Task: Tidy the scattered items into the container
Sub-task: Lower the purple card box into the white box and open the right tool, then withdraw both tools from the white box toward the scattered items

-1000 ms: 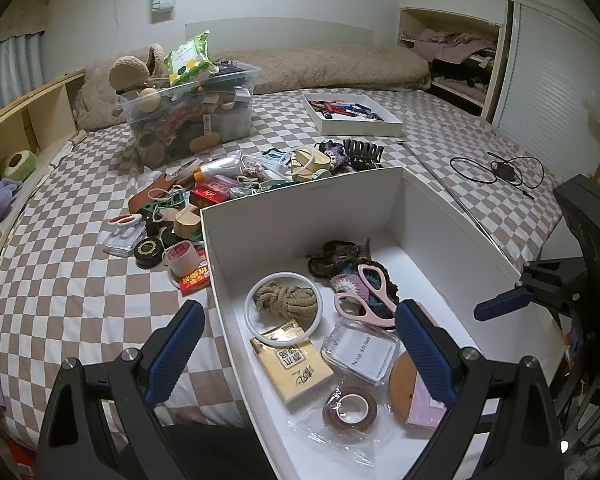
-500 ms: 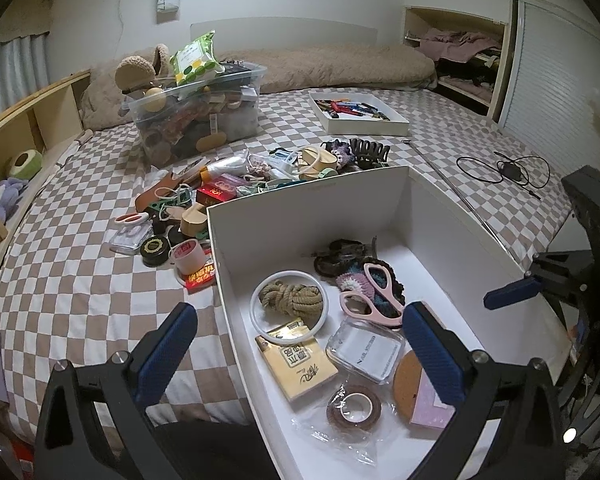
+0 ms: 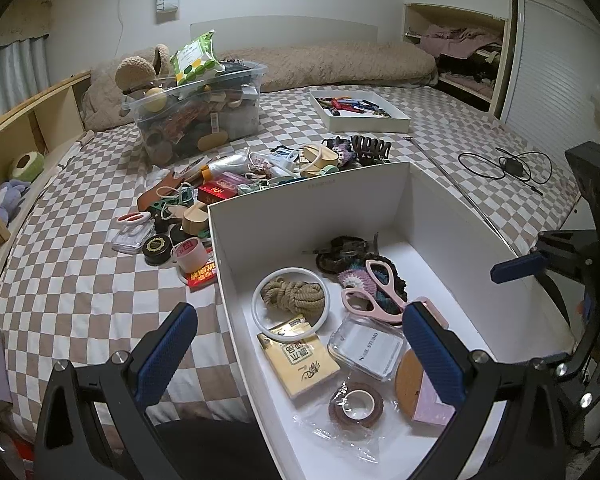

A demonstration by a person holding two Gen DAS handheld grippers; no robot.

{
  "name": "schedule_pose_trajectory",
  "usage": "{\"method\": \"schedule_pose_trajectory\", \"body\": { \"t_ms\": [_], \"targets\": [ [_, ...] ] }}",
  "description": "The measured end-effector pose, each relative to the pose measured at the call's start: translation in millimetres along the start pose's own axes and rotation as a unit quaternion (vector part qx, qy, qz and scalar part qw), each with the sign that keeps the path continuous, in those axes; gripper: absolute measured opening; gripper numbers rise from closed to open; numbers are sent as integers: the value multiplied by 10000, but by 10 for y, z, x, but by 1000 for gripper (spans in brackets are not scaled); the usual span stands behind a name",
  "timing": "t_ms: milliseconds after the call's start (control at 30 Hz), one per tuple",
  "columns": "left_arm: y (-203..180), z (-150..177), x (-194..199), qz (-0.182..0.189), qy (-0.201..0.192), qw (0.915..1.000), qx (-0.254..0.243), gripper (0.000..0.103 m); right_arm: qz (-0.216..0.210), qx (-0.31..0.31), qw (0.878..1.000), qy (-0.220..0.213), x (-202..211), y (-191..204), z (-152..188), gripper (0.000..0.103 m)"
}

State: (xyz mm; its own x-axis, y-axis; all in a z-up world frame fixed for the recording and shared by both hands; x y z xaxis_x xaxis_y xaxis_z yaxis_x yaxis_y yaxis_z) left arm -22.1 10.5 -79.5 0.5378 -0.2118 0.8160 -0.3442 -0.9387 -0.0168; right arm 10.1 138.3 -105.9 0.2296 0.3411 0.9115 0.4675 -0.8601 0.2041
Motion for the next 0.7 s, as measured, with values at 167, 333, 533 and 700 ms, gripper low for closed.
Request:
{"method": "schedule_pose_trajectory", "body": {
  "t_ms": [167,333,533,700],
  "targets": [
    [23,14,7,-14,1,10000,7,103,103,-88,9998,-166,42,-80,-31,102],
    [41,-1,5,-5,-21,10000,44,103,249,-143,9989,-362,95,-162,-69,102],
    [42,-53,-7,-41,-48,10000,38,103,402,-199,9973,-573,158,-245,-120,102],
    [41,-89,-4,-59,-90,9999,21,103,492,-270,9956,-753,207,-303,-157,102]
  ]
}}
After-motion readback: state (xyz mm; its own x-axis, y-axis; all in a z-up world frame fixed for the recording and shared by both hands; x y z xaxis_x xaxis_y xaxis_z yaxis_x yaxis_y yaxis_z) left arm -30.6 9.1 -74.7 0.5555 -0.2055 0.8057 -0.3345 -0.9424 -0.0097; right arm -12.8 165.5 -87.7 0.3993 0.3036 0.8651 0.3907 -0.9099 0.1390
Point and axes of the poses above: each gripper's, at about its wrist camera, not at the fingertips, and x roughly against the way its jaws point, y to its left, z to its underside, the point moved 6 cm from there along -x, roughly the way its jaws point, and after that the axes turned 9 degrees about y, right-handed, at the moved point
